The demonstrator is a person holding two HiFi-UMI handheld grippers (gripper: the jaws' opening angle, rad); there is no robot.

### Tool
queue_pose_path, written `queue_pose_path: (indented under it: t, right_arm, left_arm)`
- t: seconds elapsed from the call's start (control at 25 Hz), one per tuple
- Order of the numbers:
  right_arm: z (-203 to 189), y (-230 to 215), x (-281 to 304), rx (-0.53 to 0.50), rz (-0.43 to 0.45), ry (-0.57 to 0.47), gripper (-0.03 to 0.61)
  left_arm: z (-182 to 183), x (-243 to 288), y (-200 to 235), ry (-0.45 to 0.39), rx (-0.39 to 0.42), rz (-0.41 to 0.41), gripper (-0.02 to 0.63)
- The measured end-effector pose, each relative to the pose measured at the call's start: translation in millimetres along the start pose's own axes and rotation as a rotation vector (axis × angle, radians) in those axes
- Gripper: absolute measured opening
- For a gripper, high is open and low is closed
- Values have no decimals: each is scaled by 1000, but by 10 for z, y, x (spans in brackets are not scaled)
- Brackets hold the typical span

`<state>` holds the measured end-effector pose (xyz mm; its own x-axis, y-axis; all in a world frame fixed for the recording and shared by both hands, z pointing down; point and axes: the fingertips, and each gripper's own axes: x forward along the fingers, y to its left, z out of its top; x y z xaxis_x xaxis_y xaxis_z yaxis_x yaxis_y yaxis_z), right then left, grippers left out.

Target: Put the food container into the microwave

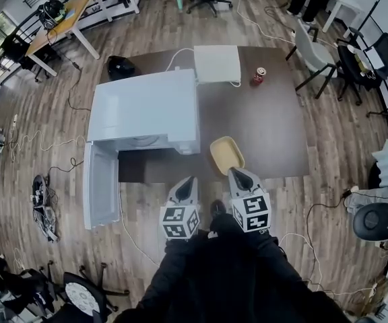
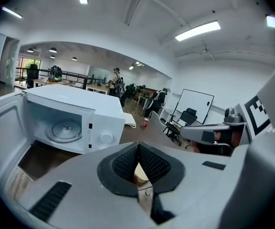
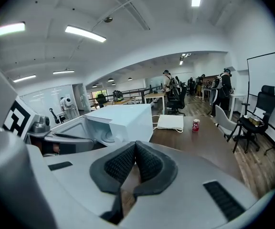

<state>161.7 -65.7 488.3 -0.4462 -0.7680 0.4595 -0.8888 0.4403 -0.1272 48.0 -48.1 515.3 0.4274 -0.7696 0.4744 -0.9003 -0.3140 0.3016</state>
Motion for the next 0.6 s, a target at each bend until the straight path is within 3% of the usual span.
queue_pose_path:
  t: [0.24, 0.6]
  right_arm:
    - [-37, -271, 250, 22, -3, 29, 23]
    - [-429, -593, 403, 63, -68, 109, 23]
  left_arm:
    - [-23, 313, 59, 41, -9, 20, 33]
    - [-226, 526, 193, 92, -15, 35, 34]
